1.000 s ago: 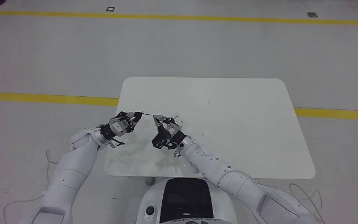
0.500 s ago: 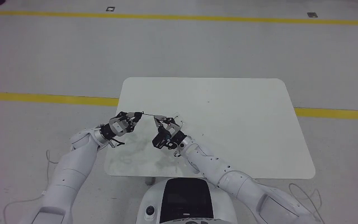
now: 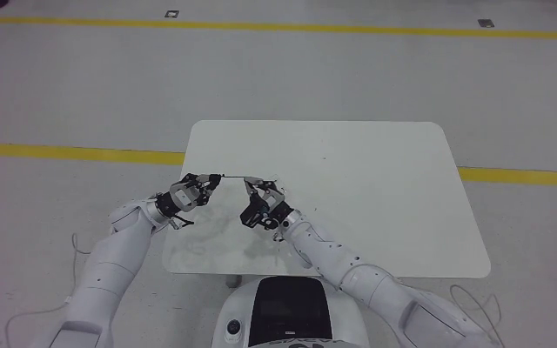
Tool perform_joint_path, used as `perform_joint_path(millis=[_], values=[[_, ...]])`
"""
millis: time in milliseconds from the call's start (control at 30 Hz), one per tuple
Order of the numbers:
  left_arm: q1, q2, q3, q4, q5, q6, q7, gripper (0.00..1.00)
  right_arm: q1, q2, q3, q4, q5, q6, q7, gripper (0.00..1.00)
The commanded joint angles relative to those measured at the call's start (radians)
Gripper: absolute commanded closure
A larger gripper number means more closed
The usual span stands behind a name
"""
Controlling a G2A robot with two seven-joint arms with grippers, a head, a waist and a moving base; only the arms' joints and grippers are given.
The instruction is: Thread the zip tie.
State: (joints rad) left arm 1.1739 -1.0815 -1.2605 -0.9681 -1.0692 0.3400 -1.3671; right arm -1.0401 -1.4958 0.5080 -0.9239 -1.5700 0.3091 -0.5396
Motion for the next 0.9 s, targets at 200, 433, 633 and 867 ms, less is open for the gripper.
perform_joint_path(millis=[200, 433, 633, 867], values=[[0.0, 0.0, 0.0, 0.0, 0.0, 0.0, 0.0, 1.0, -0.004, 0.004, 0.008, 0.0, 0.0, -0.001, 0.002, 1.0], [0.0, 0.0, 0.0, 0.0, 0.0, 0.0, 0.0, 1.0, -0.008, 0.007, 0.029, 0.01, 0.0, 0.005, 0.004, 1.0], [0.0, 0.0, 0.0, 0.0, 0.0, 0.0, 0.0, 1.0, -0.041, 0.025, 0.098, -0.005, 0.012, 0.021, -0.012, 1.0], [0.0, 0.0, 0.0, 0.0, 0.0, 0.0, 0.0, 1.0, -0.067, 0.044, 0.139, -0.042, 0.03, -0.054, -0.037, 0.0]])
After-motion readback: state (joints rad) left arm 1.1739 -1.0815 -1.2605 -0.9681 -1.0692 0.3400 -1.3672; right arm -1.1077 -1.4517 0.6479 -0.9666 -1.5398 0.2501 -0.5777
